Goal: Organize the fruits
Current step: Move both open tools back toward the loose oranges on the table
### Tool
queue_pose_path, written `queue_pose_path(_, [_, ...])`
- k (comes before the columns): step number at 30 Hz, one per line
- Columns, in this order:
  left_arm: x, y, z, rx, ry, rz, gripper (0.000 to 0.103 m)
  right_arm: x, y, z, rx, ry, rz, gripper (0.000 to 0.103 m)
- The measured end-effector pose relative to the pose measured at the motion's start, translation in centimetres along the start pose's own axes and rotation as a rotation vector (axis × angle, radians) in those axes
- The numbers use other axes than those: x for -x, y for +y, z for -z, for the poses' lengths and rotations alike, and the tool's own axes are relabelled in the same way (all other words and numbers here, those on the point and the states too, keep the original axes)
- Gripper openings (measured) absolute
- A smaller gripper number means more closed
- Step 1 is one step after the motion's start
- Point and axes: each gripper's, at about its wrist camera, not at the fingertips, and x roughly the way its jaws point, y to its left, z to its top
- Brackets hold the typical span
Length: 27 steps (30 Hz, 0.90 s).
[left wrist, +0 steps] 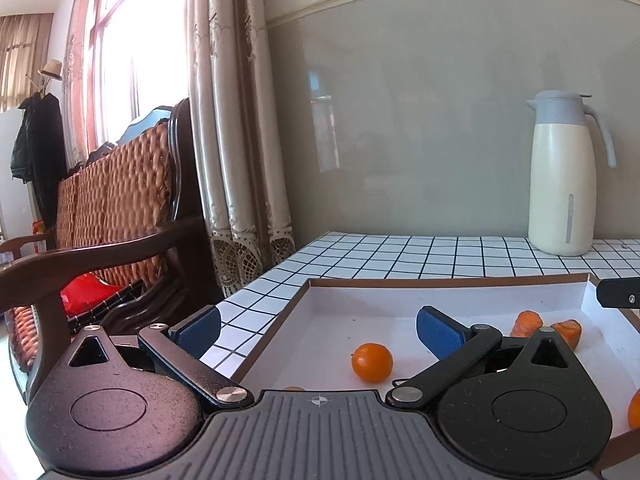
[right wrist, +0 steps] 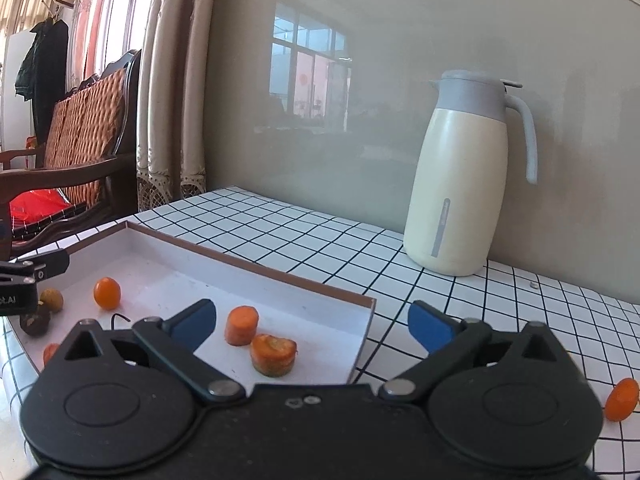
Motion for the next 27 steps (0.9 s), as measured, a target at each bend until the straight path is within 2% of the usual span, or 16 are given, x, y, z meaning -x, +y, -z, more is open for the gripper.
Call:
queue_pose_path(8, [0.9,-1.6,-0.5,-0.011,-0.020,0.027,0.103,1.3,-1.7,0.4,-0.001,0.003,0.023,0.097])
queue_pose_path(17, [1.9,-5.7,-1.4,-0.048,-0.039,0.095,0.103,3.4,-5.2,1.3,-0.013,0.003,0.083,0.097])
queue_pose_path(23, [2.7,-9.2,-1.9,-0.064,-0.055,0.153,0.103,4.9,-7.8,2.3,0.002,-0.004,0.165,0.097])
queue_pose_path(27, [3.5,-12.2,-2.3,-0.055,-0.066,0.230,0.103,5.7,-10.6,3.0,-0.031,0.001,0.234,0.097])
